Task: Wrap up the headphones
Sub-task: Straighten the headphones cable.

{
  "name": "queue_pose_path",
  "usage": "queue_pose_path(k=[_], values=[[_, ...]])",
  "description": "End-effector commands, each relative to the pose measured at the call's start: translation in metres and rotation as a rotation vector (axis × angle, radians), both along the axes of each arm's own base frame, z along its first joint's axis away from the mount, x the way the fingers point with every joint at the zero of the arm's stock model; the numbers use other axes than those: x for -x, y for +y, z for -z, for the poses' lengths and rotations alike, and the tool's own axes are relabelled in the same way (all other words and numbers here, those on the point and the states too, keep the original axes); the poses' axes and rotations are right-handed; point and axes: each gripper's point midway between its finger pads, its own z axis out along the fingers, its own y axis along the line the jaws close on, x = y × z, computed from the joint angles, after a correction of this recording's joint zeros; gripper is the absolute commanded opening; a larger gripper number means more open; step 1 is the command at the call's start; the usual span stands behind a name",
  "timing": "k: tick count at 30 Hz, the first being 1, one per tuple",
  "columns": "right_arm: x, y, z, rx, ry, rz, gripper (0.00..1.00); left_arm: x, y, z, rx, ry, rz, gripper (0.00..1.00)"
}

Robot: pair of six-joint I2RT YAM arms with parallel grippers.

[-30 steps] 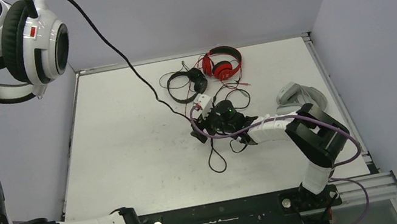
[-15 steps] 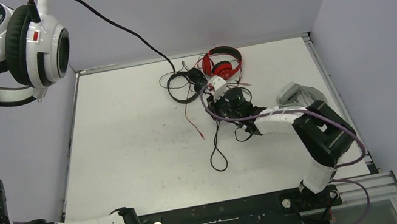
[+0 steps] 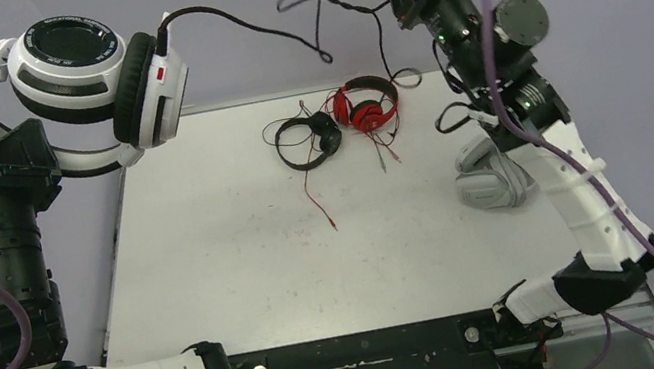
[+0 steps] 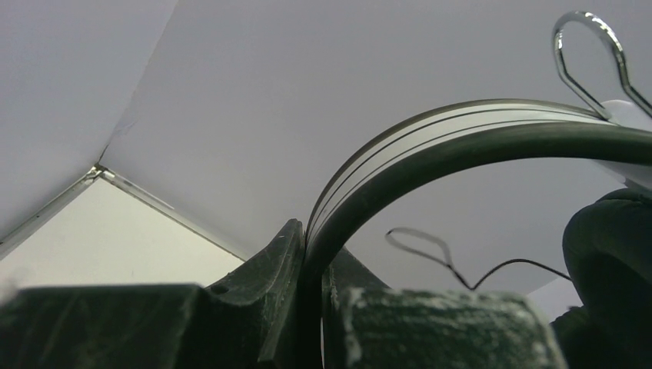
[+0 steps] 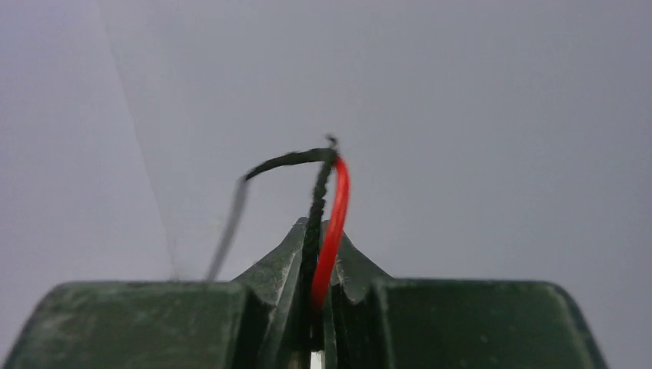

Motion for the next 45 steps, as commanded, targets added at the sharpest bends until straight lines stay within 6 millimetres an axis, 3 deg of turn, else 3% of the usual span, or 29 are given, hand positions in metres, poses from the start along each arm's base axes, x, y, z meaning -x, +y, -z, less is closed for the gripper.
queue_pose_path(k=[1, 3, 4, 5, 7, 9, 14, 16, 18, 21, 24, 27, 28, 30, 32, 34, 37, 38, 39, 41, 42, 45], values=[[0.023, 0.021, 0.033, 0.073, 0.077, -0.121, 0.00, 0.005, 0.013, -0.012, 0.132, -0.060, 0.014, 0.00], [0.002, 0.023, 0.083, 0.125, 0.213, -0.074, 0.00, 0.005, 0.012, -0.013, 0.132, -0.062, 0.015, 0.00], [-0.012, 0.015, 0.109, 0.138, 0.300, 0.009, 0.00, 0.005, 0.012, -0.013, 0.130, -0.062, 0.015, 0.00], [-0.025, -0.002, 0.128, 0.130, 0.376, 0.117, 0.00, 0.005, 0.012, -0.014, 0.129, -0.064, 0.015, 0.00], [-0.040, -0.057, 0.141, 0.055, 0.456, 0.392, 0.00, 0.004, 0.011, -0.016, 0.123, -0.063, 0.014, 0.00], [-0.041, -0.108, 0.123, -0.040, 0.426, 0.574, 0.00, 0.004, 0.010, -0.018, 0.118, -0.063, 0.013, 0.00], [-0.025, -0.215, 0.047, -0.177, 0.262, 0.918, 0.00, 0.005, 0.013, -0.018, 0.124, -0.062, 0.014, 0.00], [-0.022, -0.236, 0.029, -0.185, 0.237, 0.992, 0.00, 0.005, 0.013, -0.015, 0.130, -0.063, 0.016, 0.00], [-0.027, -0.237, 0.020, -0.172, 0.222, 0.981, 0.00, 0.005, 0.014, -0.014, 0.131, -0.060, 0.015, 0.00], [-0.041, -0.193, 0.025, -0.113, 0.227, 0.768, 0.00, 0.005, 0.013, -0.013, 0.127, -0.057, 0.014, 0.00], [-0.036, -0.090, 0.048, 0.026, 0.245, 0.465, 0.00, 0.004, 0.011, -0.015, 0.124, -0.062, 0.015, 0.00], [-0.005, 0.021, 0.091, 0.217, 0.264, 0.103, 0.00, 0.002, 0.005, -0.015, 0.109, -0.058, 0.011, 0.00], [0.011, 0.050, 0.101, 0.258, 0.256, -0.012, 0.00, 0.002, 0.004, -0.015, 0.105, -0.057, 0.010, 0.00], [0.027, 0.070, 0.114, 0.260, 0.259, -0.103, 0.00, 0.001, 0.000, -0.015, 0.099, -0.057, 0.008, 0.00], [0.020, 0.049, 0.123, 0.219, 0.298, -0.007, 0.00, 0.000, -0.002, -0.016, 0.095, -0.057, 0.007, 0.00], [-0.003, 0.008, 0.145, 0.147, 0.389, 0.121, 0.00, -0.001, -0.004, -0.016, 0.085, -0.050, 0.005, 0.00], [-0.034, -0.068, 0.208, -0.017, 0.612, 0.281, 0.00, -0.002, -0.010, -0.010, 0.075, -0.041, 0.009, 0.00], [-0.040, -0.097, 0.233, -0.072, 0.684, 0.338, 0.00, -0.004, -0.015, -0.007, 0.068, -0.036, 0.011, 0.00], [-0.039, -0.113, 0.261, -0.101, 0.754, 0.371, 0.02, -0.006, -0.021, -0.002, 0.052, -0.025, 0.012, 0.00], [-0.027, -0.129, 0.310, -0.109, 0.876, 0.411, 0.43, -0.010, -0.035, 0.011, 0.012, 0.019, 0.004, 0.00], [-0.020, -0.132, 0.326, -0.094, 0.910, 0.412, 0.57, -0.013, -0.044, 0.018, -0.014, 0.039, 0.000, 0.00], [0.002, -0.131, 0.340, -0.065, 0.901, 0.372, 0.74, -0.022, -0.078, 0.047, -0.044, 0.097, 0.013, 0.00]])
